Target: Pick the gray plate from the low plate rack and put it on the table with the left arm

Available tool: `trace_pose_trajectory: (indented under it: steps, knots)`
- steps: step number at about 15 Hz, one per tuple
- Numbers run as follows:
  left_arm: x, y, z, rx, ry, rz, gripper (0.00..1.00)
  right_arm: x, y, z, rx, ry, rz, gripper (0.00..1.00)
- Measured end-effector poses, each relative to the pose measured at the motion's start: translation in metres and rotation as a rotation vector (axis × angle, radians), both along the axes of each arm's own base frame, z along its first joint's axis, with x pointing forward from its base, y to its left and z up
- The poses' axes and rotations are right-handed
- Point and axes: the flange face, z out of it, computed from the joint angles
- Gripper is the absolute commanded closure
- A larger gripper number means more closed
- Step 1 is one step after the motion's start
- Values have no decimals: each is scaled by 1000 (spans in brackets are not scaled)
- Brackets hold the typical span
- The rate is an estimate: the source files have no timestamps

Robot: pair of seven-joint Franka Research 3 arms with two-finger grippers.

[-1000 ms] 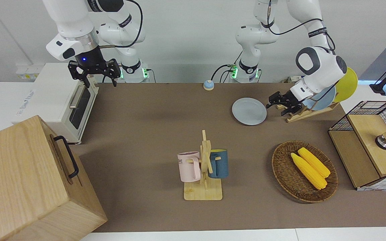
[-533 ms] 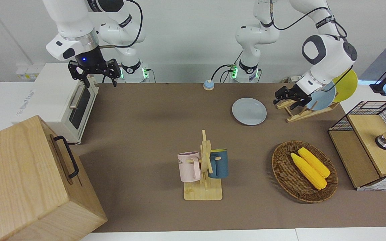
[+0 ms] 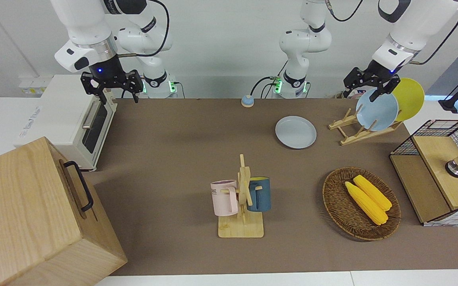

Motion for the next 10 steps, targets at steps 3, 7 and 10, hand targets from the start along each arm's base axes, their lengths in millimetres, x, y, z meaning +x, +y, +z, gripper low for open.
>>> trace_pose_trajectory:
  steps: [3, 7, 10]
  knots:
    - [1, -19, 1, 32, 5, -10, 0, 0, 0, 0, 0, 0, 0, 17]
    - [-1, -62, 0, 130, 10, 3, 2, 0, 0, 0, 0, 0, 0, 17]
    - [-2, -78, 0, 154, 8, 15, 0, 0, 0, 0, 0, 0, 0, 17]
